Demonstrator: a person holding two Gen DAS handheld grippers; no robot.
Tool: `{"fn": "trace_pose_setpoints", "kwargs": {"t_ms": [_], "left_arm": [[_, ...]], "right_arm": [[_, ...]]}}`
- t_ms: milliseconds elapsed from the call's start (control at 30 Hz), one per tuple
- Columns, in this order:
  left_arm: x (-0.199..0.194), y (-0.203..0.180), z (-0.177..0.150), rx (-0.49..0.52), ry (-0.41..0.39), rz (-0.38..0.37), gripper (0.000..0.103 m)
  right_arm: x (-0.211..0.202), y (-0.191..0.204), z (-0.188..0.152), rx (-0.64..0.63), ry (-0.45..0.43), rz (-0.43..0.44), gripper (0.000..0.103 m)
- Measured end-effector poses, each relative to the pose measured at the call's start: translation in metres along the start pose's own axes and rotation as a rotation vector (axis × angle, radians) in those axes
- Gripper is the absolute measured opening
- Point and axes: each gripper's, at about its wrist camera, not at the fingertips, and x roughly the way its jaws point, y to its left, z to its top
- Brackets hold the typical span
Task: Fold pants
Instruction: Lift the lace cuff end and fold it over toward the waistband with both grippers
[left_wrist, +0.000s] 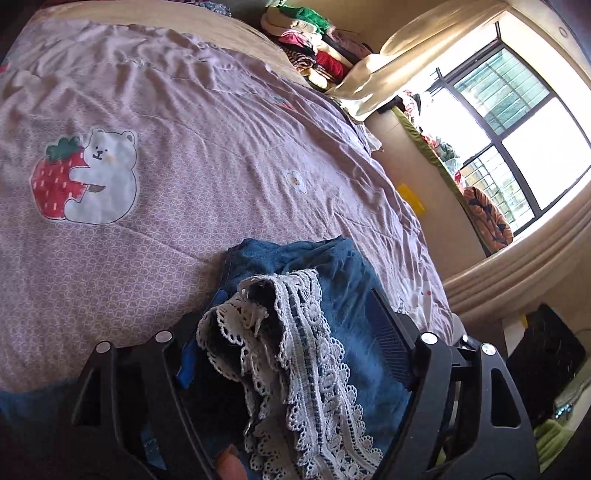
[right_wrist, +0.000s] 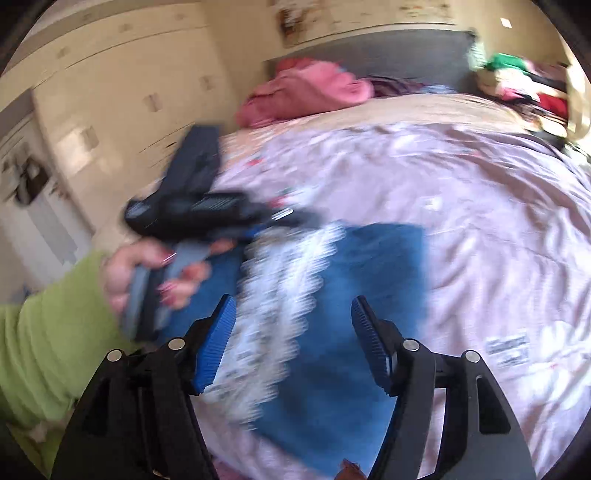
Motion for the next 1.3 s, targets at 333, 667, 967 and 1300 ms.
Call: {"fn": "trace_pose_setpoints", "kwargs": {"t_ms": [333, 667, 967, 1300], "left_arm": [[0.005, -0.014, 0.004, 0.037, -0.018, -0.017, 0.013], [0.013, 0.015, 0.010, -0.036, -0.058, 0.076, 0.020], [-0.029, 0.011, 0.002, -0.072, -0.146, 0.108, 0.049], [-0.086, -0.032, -0.049, 0.009, -0.208, 0.327, 0.073]], "right_arm": [[0.082, -0.095, 0.032, 0.259, 0.193, 0.077, 0.036], [0.080, -0.088, 0.040, 0.168, 0.150, -0.033, 0.015], [0.046, -0.070, 0.031, 0.129, 0.087, -0.017, 0.049], [0.005, -0.033, 0.001, 0.034, 0.071, -0.018, 0.064]]}}
